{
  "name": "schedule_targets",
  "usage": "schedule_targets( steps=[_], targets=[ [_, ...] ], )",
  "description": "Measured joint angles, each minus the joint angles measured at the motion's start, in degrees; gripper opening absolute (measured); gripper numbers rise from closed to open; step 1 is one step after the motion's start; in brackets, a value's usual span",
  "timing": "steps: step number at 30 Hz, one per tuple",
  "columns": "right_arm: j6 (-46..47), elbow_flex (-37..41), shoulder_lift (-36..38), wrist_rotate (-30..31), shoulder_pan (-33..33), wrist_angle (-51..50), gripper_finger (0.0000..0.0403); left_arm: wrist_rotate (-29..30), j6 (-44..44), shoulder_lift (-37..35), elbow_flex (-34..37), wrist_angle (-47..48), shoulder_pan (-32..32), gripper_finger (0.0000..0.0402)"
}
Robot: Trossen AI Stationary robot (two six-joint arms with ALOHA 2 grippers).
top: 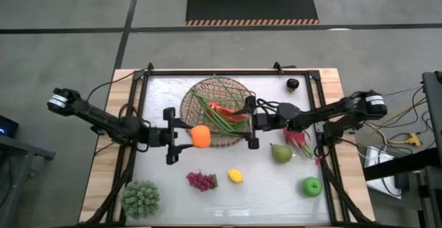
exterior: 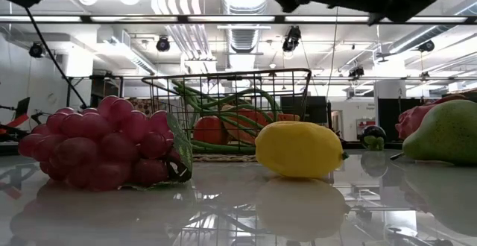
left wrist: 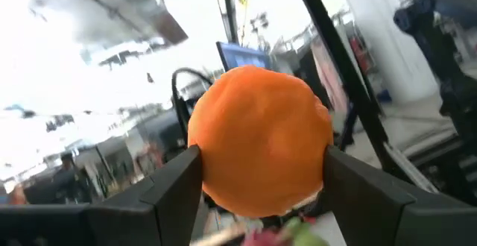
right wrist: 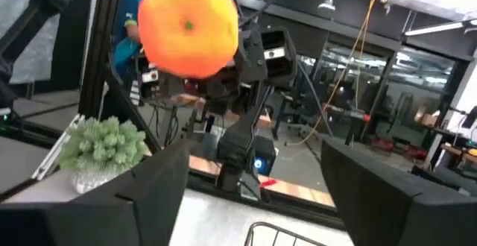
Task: Build produce basket
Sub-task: Put the orange into the wire basket
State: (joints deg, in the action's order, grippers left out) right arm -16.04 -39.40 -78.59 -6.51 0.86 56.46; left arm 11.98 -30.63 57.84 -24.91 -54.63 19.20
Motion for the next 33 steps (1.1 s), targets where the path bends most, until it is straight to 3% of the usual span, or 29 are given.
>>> schedule_targets(
  steps=[5,10,17,28,33],
  targets=[
    [-2.0,-5.4,-5.6,-2.8,0.0,0.0,0.0333,-1.7,-0.4,1.1,1.1,-4.7,0.0,0.0234],
    [-2.4,-10.1,-9.8,-5.8,0.0,3.2,0.0353,-2.3,-1.0,2.9,1.1,-6.0,-0.1,0.0234],
    [-2.5,-15.4,-13.6,-12.5,0.0,3.9,0.0347,-1.1,-2.8,5.6,1.1,-8.6,-1.1,0.0234],
    [-1.5,-18.5,-16.0,-14.7,-0.1,3.6,0.0339,-0.3,-2.8,8.8,1.2,-10.8,-3.8,0.0234],
    [-1.1,-18.5,-16.0,-14.9,-0.2,3.7,0.0306,0.1,-2.8,9.2,1.2,-11.3,-3.8,0.0234]
  ],
)
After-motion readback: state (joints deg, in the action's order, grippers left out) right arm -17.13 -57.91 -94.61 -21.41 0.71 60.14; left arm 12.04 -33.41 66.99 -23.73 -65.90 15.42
